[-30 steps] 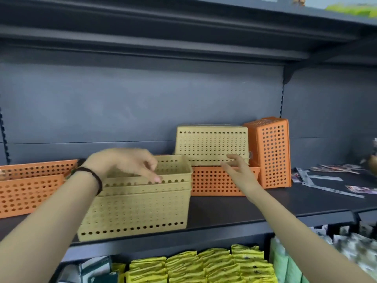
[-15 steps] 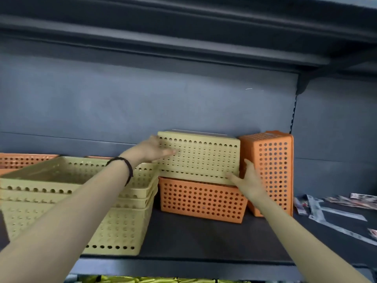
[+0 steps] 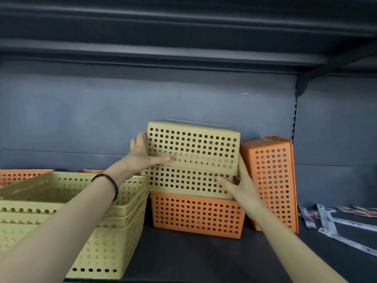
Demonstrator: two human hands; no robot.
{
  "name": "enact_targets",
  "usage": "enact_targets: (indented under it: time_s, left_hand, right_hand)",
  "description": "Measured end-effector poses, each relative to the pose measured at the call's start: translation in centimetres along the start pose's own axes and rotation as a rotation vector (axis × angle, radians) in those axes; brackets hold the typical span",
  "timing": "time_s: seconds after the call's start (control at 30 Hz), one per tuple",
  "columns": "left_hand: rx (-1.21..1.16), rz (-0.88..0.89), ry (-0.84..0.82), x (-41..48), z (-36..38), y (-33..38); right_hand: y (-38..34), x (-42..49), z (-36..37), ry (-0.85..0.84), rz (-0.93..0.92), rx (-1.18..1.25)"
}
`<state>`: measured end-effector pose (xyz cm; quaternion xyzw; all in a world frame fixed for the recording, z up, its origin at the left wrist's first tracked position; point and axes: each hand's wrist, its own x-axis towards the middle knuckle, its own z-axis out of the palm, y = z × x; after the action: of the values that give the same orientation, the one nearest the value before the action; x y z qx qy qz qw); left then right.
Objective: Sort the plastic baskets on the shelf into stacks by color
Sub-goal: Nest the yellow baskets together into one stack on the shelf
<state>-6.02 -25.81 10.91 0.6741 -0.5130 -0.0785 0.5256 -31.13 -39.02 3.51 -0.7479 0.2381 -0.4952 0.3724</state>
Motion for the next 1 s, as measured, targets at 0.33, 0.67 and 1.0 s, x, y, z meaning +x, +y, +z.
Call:
enact_targets:
  time_s: [0.33,0.67,1.0]
  left_hand:
    - [-0.091,0.086,0.065,-0.1,-0.8,0.4]
    - [-0.281,0.308,0.317,-1.0,-5.7,1.6]
    - [-0.244,0.508,0.487,-4.2,-14.9,0.8]
  right_hand:
    - [-0.1,1.0,-0.3,0.012,-0.023,0.081]
    - [-5.3,3.8,1.3,0.056,-0.199,0.084]
    - [-11.6,3.1,7.4,0.099,-0.25,0.312]
